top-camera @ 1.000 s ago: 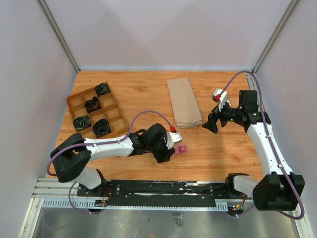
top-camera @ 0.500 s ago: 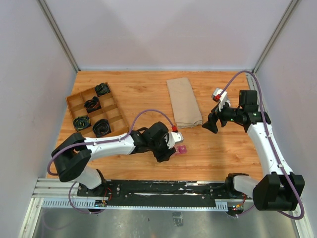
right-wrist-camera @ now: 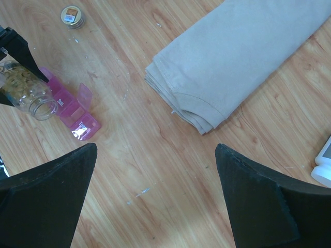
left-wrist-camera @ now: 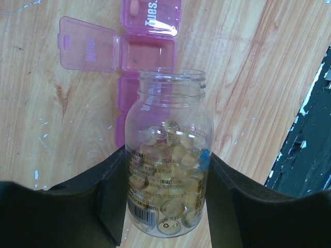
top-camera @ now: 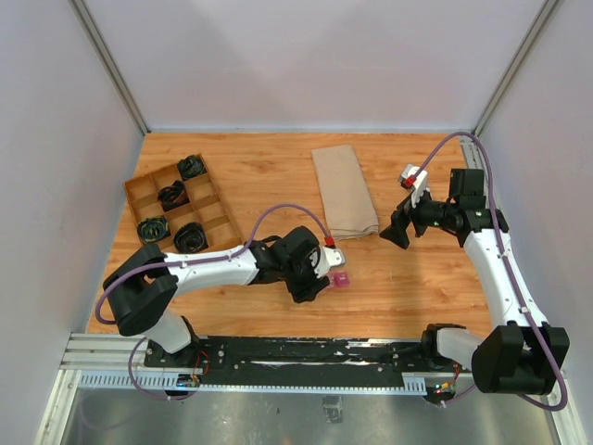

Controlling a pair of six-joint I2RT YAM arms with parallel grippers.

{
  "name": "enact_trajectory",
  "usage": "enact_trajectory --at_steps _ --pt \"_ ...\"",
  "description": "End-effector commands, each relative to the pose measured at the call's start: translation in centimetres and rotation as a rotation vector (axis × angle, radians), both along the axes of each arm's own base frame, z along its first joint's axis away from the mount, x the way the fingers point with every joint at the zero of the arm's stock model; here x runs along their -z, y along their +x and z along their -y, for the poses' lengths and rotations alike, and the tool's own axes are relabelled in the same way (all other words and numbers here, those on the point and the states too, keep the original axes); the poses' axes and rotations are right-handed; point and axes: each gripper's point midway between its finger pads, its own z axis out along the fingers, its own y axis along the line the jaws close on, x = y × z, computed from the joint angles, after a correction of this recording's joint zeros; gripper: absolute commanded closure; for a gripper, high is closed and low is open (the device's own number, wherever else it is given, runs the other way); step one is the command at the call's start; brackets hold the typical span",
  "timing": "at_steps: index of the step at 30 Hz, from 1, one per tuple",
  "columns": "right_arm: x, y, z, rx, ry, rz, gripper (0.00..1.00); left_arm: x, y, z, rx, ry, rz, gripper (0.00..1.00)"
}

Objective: Sort the pills into containers
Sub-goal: Pour the pill into the pill container.

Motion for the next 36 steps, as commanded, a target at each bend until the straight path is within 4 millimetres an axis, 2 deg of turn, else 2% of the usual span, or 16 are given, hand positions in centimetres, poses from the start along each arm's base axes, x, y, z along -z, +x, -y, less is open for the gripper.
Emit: enact_trajectory --at_steps 1,36 --pt "-0.73 0.1 0.21 0.008 0.019 0.003 0.01 -0.75 0.62 0.39 0.009 -0.006 0.011 1.0" --pt "-0.62 0.16 0.21 0.011 0.021 -0.005 0.01 -0.29 0.93 -0.16 0.016 0.069 -0.028 1.0"
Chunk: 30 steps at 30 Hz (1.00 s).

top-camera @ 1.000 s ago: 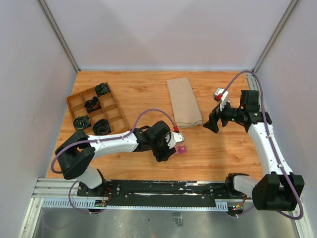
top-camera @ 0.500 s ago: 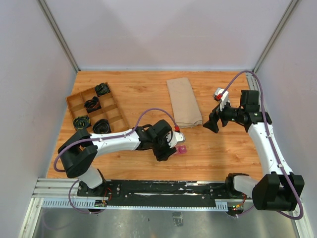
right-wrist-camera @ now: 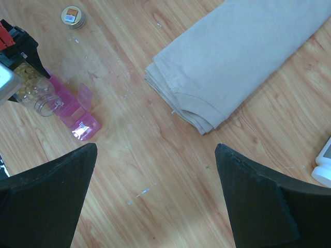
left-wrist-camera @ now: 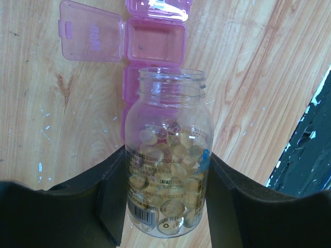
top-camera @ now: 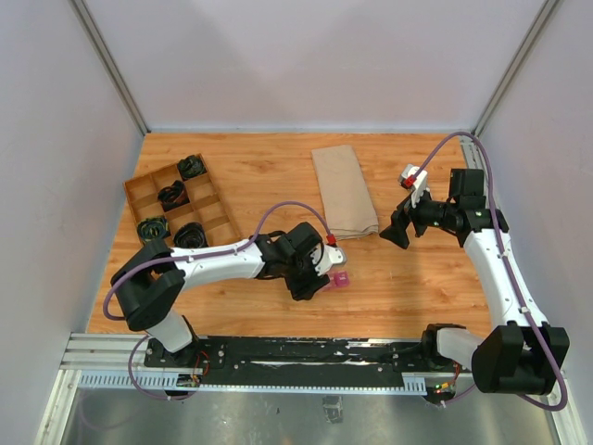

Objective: Sort the pills into containers
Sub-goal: Pour the pill into the pill container.

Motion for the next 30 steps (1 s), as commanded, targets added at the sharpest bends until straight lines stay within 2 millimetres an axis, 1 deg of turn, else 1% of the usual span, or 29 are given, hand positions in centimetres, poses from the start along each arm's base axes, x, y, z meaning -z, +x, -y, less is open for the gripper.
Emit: enact_trajectory --at_steps 1,15,30 --pt "-0.62 0.17 0.23 0.01 0.018 -0.002 0.01 -0.61 0.53 0.55 0.01 -0.008 0.004 1.0" --pt "-0.6 0.15 0.23 0.01 0.018 -0.002 0.01 -0.25 0.58 0.39 0.008 0.012 -0.01 1.0" --pt "-0.61 0.13 0.25 0.011 0.02 -0.003 0.01 -0.63 0.69 0.42 0.009 0.022 -0.016 1.0"
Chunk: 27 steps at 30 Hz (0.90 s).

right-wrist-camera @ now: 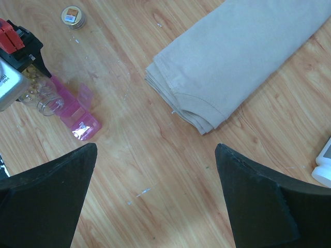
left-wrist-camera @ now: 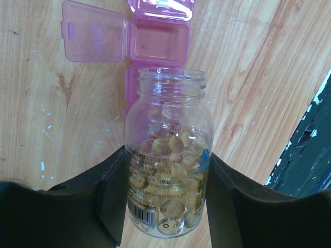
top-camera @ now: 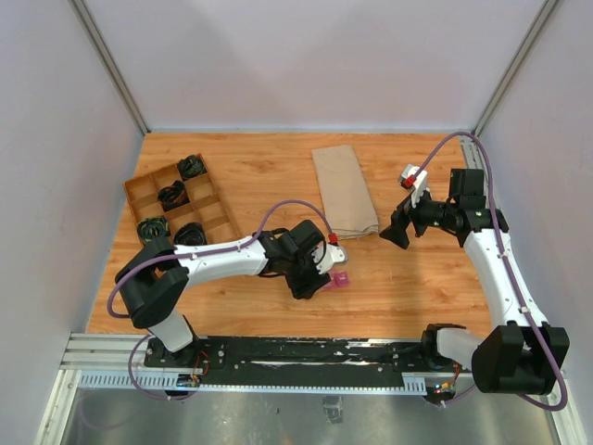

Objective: Sort the pills into containers
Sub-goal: Pour the pill into the pill container.

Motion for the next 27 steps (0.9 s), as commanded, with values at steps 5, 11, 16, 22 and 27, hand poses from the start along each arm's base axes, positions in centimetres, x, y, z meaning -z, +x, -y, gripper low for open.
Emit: enact_trajectory --at_steps 5,11,16,22,27 --pt "-0.6 0.13 0.24 0.01 0.02 -0.002 0.01 -0.73 0.35 0.42 0.007 0.002 -0.008 1.0" --pt "-0.64 0.12 0.23 0.01 0.02 -0.003 0.01 -0.83 0.46 0.46 0.003 0.01 -0.012 1.0" --pt "-0.66 0.12 0.23 0.009 0.021 -0.003 0.01 -0.79 0.39 0.38 0.005 0.021 -0.018 1.0" --pt "-0.62 0.12 0.22 0.009 0.021 -0.004 0.01 -0.8 0.34 0.28 0.004 0.03 -0.024 1.0" --pt "-0.61 0.14 0.22 0.009 0.021 -0.004 0.01 -0.84 0.42 0.35 0.006 0.034 -0.024 1.0"
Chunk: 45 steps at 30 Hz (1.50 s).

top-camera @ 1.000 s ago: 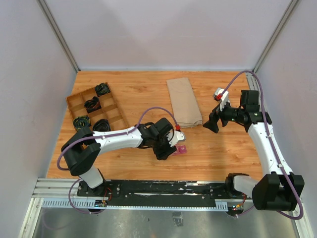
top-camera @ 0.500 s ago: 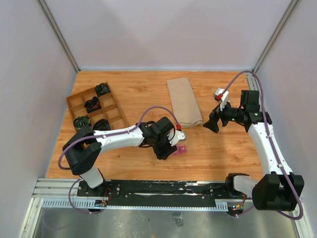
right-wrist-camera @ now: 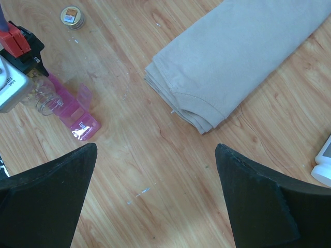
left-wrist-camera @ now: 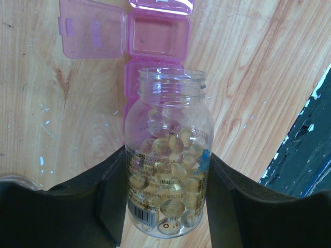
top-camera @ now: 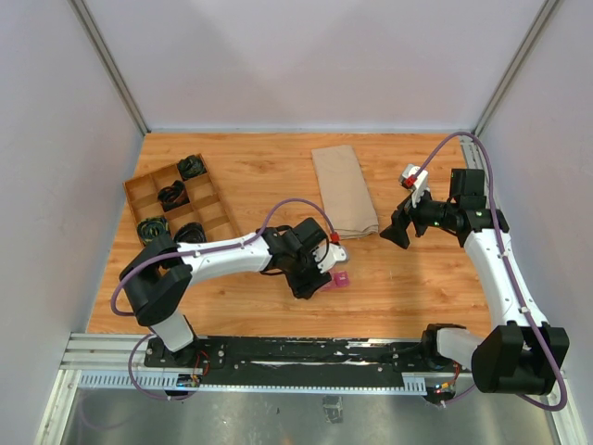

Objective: Sort the pills into containers
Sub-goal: Pour the pill into the pill container.

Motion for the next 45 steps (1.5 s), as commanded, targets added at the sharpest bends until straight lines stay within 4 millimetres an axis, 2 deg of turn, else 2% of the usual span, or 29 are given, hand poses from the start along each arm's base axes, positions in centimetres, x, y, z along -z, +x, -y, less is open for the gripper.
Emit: enact_trajectory --at_steps 1,45 --pt "-0.56 0.08 0.1 0.005 0.021 -0.006 0.01 -0.65 0.63 0.65 0.006 -0.011 0.008 1.0" --pt "-0.56 0.06 0.06 0.002 0.022 -0.007 0.01 -0.61 0.84 0.53 0.008 0.035 -0.023 1.0"
